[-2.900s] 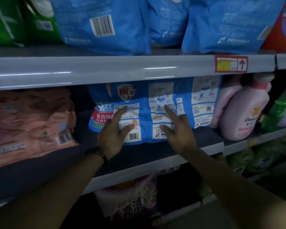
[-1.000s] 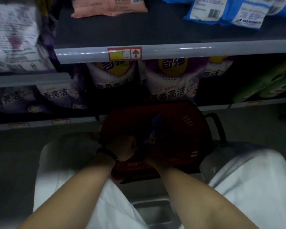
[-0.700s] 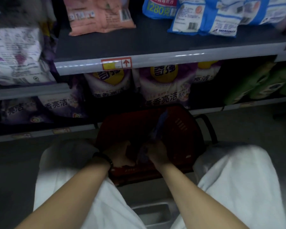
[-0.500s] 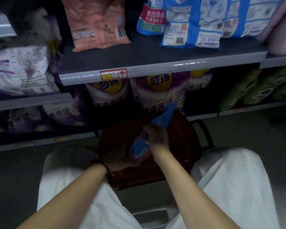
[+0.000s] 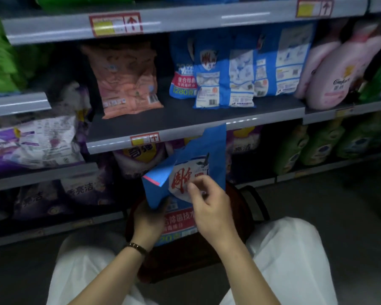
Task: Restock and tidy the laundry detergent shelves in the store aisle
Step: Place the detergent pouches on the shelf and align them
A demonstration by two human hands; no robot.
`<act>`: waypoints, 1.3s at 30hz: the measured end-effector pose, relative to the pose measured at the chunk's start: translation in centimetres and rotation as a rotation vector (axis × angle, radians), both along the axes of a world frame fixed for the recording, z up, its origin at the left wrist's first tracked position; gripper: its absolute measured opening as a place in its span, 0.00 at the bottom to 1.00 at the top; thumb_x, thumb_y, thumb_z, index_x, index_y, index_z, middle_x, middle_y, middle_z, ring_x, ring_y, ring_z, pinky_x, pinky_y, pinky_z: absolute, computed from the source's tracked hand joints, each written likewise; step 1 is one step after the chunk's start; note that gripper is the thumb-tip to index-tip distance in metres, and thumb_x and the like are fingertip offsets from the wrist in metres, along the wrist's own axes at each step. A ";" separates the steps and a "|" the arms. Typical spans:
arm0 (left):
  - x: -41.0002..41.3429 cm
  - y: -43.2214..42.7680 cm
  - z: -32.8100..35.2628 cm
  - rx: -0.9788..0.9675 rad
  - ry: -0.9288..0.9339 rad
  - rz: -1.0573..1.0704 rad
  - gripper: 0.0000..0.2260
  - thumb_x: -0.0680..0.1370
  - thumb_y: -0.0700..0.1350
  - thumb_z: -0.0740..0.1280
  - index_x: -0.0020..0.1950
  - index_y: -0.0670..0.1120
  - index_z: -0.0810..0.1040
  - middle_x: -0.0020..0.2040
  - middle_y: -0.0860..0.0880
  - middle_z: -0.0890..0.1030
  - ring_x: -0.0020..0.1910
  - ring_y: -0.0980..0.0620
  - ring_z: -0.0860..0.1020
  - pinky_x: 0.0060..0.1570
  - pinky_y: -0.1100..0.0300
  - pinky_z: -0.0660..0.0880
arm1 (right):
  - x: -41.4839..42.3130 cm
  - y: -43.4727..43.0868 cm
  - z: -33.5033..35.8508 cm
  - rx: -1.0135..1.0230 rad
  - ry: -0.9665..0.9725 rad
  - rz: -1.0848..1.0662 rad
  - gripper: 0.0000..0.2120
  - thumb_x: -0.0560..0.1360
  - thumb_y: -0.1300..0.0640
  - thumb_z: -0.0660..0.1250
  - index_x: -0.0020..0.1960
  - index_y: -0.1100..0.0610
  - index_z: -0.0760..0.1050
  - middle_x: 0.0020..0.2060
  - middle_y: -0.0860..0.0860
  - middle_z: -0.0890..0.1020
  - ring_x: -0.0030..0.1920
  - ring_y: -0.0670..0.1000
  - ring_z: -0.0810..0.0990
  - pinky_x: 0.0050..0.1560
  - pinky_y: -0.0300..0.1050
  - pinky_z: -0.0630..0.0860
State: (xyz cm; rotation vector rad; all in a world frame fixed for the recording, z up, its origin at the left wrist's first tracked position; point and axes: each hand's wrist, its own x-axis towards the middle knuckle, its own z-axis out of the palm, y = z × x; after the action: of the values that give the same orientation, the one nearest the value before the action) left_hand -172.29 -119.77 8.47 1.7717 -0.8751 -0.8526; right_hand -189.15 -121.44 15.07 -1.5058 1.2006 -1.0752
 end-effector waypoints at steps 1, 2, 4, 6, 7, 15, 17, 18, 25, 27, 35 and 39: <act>-0.2 -0.3 0.8 -0.032 0.060 -0.011 0.05 0.78 0.51 0.75 0.51 0.54 0.81 0.52 0.51 0.86 0.52 0.49 0.85 0.57 0.41 0.81 | -1.4 0.0 -0.5 -0.049 0.092 -0.115 0.03 0.82 0.48 0.69 0.54 0.45 0.78 0.51 0.42 0.83 0.55 0.45 0.82 0.56 0.54 0.81; -0.1 -0.6 1.7 -0.053 0.088 -0.026 0.04 0.78 0.50 0.75 0.50 0.55 0.81 0.51 0.51 0.87 0.52 0.48 0.85 0.56 0.41 0.82 | -2.8 -0.3 -1.0 -0.069 0.190 -0.229 0.09 0.80 0.47 0.71 0.58 0.47 0.76 0.55 0.44 0.80 0.58 0.47 0.80 0.58 0.55 0.81; 0.6 -1.8 2.7 -0.063 0.122 -0.087 0.09 0.77 0.56 0.76 0.53 0.56 0.82 0.50 0.51 0.87 0.52 0.47 0.86 0.54 0.41 0.82 | -5.4 -1.7 -2.0 0.050 0.351 -0.332 0.27 0.75 0.45 0.76 0.68 0.52 0.71 0.62 0.52 0.74 0.64 0.56 0.75 0.62 0.57 0.77; 1.3 -3.3 4.0 -0.076 0.202 -0.125 0.22 0.70 0.63 0.77 0.59 0.55 0.82 0.54 0.48 0.88 0.53 0.45 0.87 0.56 0.39 0.82 | -7.6 -3.7 -2.2 0.239 0.409 -0.243 0.39 0.70 0.39 0.79 0.73 0.53 0.66 0.65 0.52 0.72 0.66 0.55 0.73 0.64 0.55 0.75; 1.6 -4.0 4.6 -0.083 0.224 -0.157 0.26 0.68 0.64 0.77 0.61 0.54 0.81 0.56 0.49 0.88 0.54 0.45 0.87 0.58 0.38 0.82 | -8.6 -4.6 -2.2 0.286 0.362 -0.160 0.40 0.68 0.35 0.80 0.72 0.49 0.67 0.64 0.48 0.75 0.65 0.50 0.75 0.62 0.52 0.75; 1.7 -10.2 7.3 -0.152 0.278 -0.274 0.12 0.81 0.49 0.73 0.65 0.54 0.81 0.61 0.45 0.86 0.59 0.39 0.85 0.61 0.34 0.79 | -10.8 -8.8 -0.7 0.338 -0.170 0.124 0.33 0.64 0.42 0.83 0.66 0.50 0.79 0.58 0.49 0.88 0.58 0.52 0.87 0.60 0.54 0.83; 1.2 -11.9 8.3 -0.147 0.341 -0.274 0.13 0.83 0.47 0.69 0.67 0.50 0.80 0.61 0.42 0.86 0.59 0.37 0.85 0.62 0.34 0.79 | -10.4 -10.1 -1.1 0.326 -0.281 0.034 0.31 0.59 0.43 0.84 0.60 0.51 0.83 0.55 0.53 0.89 0.55 0.56 0.88 0.57 0.56 0.83; 1.0 -12.9 8.7 -0.151 0.358 -0.270 0.13 0.84 0.47 0.68 0.68 0.47 0.80 0.60 0.40 0.86 0.57 0.36 0.85 0.61 0.34 0.79 | -10.2 -10.9 -1.3 0.314 -0.325 -0.005 0.33 0.56 0.42 0.86 0.57 0.52 0.85 0.54 0.55 0.89 0.53 0.57 0.89 0.55 0.56 0.83; 1.5 -21.9 13.3 -0.174 0.270 -0.235 0.13 0.82 0.54 0.70 0.64 0.50 0.82 0.52 0.41 0.88 0.49 0.36 0.87 0.53 0.37 0.83 | -8.1 -18.8 2.6 0.268 -0.434 -0.034 0.27 0.63 0.50 0.86 0.57 0.61 0.85 0.51 0.59 0.89 0.50 0.61 0.89 0.44 0.51 0.86; 2.6 -25.6 14.7 -0.221 0.193 -0.225 0.14 0.82 0.54 0.70 0.66 0.52 0.81 0.53 0.43 0.88 0.50 0.37 0.87 0.54 0.36 0.83 | -7.0 -21.9 4.2 0.231 -0.400 -0.018 0.16 0.73 0.54 0.80 0.57 0.61 0.85 0.52 0.60 0.89 0.52 0.61 0.89 0.47 0.52 0.86; 3.9 -33.0 17.5 -0.162 -0.511 0.328 0.32 0.78 0.52 0.72 0.74 0.36 0.66 0.70 0.31 0.72 0.69 0.29 0.71 0.67 0.41 0.69 | -2.2 -32.6 6.1 0.036 0.559 -0.118 0.41 0.70 0.30 0.68 0.74 0.54 0.66 0.62 0.59 0.77 0.64 0.62 0.77 0.65 0.60 0.77; 2.6 -29.3 9.6 -0.046 -0.772 -0.290 0.26 0.73 0.58 0.72 0.69 0.51 0.76 0.69 0.44 0.72 0.70 0.38 0.73 0.66 0.46 0.75 | -0.8 -29.8 3.2 -0.059 0.685 0.027 0.40 0.74 0.41 0.74 0.79 0.49 0.60 0.70 0.57 0.67 0.72 0.61 0.70 0.71 0.60 0.74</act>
State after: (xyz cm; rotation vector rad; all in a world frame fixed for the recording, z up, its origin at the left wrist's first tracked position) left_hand -169.71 -149.11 18.10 1.9788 -1.6614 -0.2880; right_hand -189.98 -151.22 18.23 -2.0133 1.6019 -0.5801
